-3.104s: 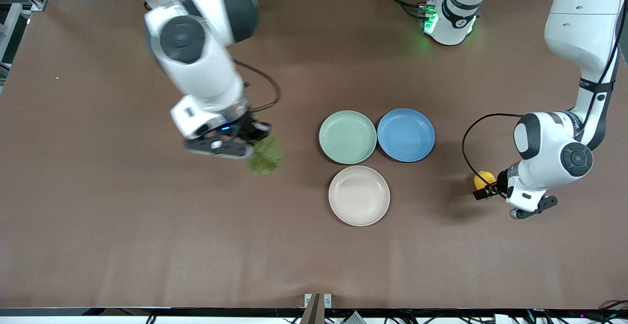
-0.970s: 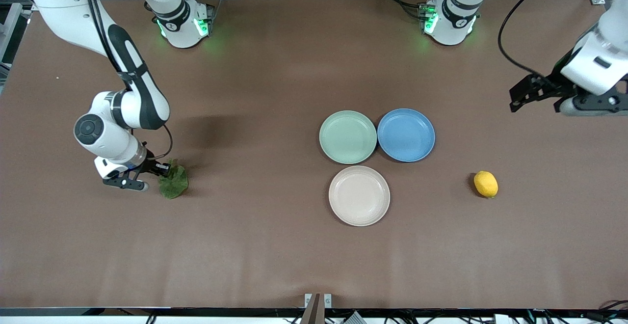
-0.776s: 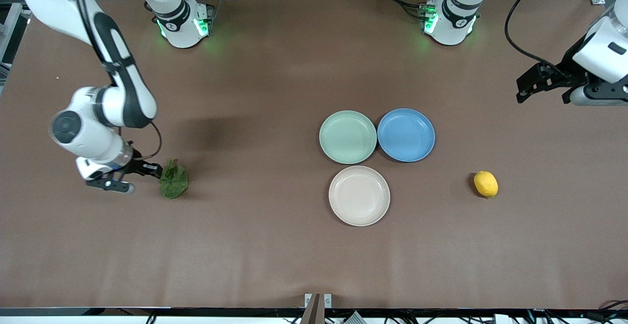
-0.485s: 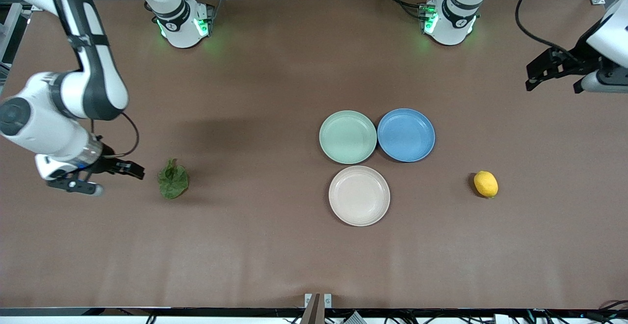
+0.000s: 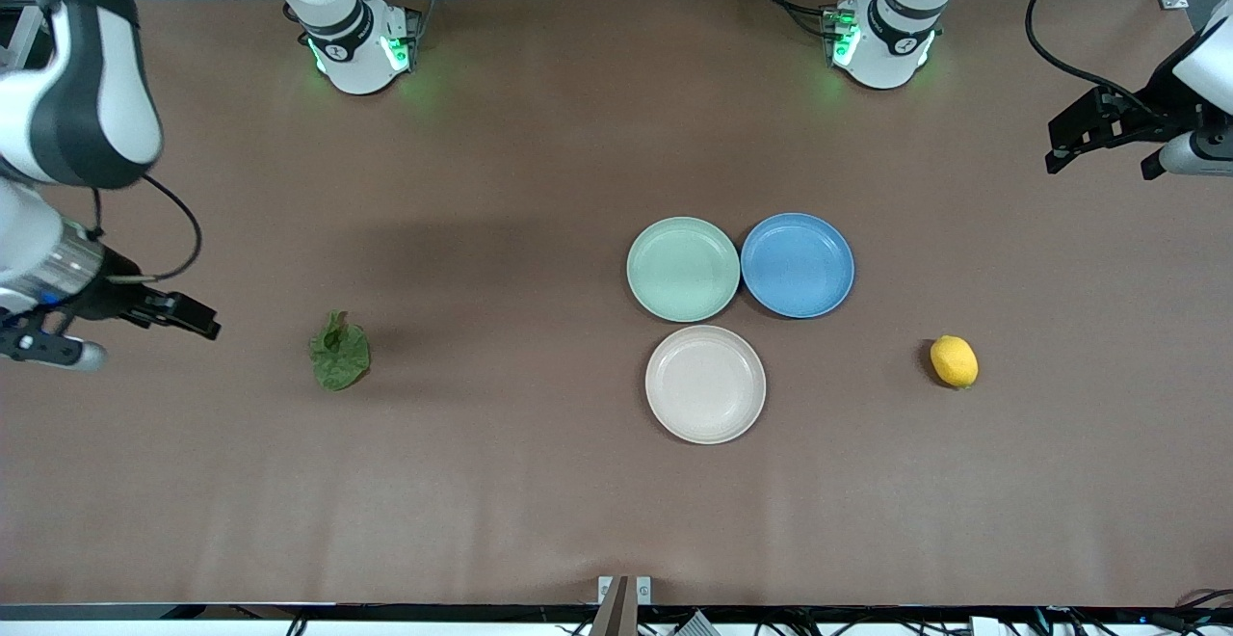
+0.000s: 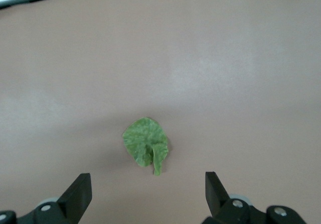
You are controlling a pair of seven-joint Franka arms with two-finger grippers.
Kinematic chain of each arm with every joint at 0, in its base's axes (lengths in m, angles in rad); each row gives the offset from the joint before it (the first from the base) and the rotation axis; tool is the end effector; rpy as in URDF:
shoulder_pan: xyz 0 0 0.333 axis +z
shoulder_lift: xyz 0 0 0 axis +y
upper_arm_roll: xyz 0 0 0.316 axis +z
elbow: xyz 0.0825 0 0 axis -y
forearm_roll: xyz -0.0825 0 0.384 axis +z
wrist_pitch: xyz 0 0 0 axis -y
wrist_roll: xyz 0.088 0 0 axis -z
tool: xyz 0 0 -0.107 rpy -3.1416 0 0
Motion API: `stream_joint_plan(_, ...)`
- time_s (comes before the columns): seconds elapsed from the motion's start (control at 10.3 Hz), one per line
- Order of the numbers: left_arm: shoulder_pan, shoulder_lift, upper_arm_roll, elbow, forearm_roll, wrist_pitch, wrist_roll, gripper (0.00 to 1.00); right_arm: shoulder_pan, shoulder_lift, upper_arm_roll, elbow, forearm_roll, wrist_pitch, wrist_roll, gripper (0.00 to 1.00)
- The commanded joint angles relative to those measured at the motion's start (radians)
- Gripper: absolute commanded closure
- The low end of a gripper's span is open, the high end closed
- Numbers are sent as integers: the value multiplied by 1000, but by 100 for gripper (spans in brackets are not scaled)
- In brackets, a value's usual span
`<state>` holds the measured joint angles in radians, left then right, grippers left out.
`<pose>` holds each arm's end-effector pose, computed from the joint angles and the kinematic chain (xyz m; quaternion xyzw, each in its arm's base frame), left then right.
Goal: Pick lemon and lettuce from plates
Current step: 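Open the right gripper on the lettuce and withdraw both grippers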
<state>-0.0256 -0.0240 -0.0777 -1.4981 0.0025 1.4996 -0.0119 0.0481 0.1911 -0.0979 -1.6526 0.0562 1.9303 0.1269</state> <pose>0.5369 -0.0560 0.6653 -0.9989 0.0456 -0.0128 0.0014 0.6295 -0.0232 0.5051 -0.9943 0.0955 -0.0431 0.0191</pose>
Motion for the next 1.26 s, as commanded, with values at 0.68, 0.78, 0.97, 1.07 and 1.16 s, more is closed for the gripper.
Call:
stream_joint_plan(0.68, 0, 1, 1, 29, -9, -45, 26, 0, -48, -186, 12, 103, -2, -272, -174, 0)
stream_joint_plan(0.78, 0, 1, 1, 29, -9, -45, 27, 0, -48, -203, 12, 105, -4, -275, -174, 0)
stream_joint_plan(0.97, 0, 1, 1, 29, -9, -45, 26, 0, -42, -229, 12, 103, -63, -289, -174, 0)
stream_joint_plan(1.07, 0, 1, 1, 29, -9, -45, 26, 0, -43, -234, 14, 103, -65, -292, -173, 0)
stream_joint_plan(1.16, 0, 1, 3, 29, -7, -45, 26, 0, -43, -234, 17, 108, -64, -309, -170, 0)
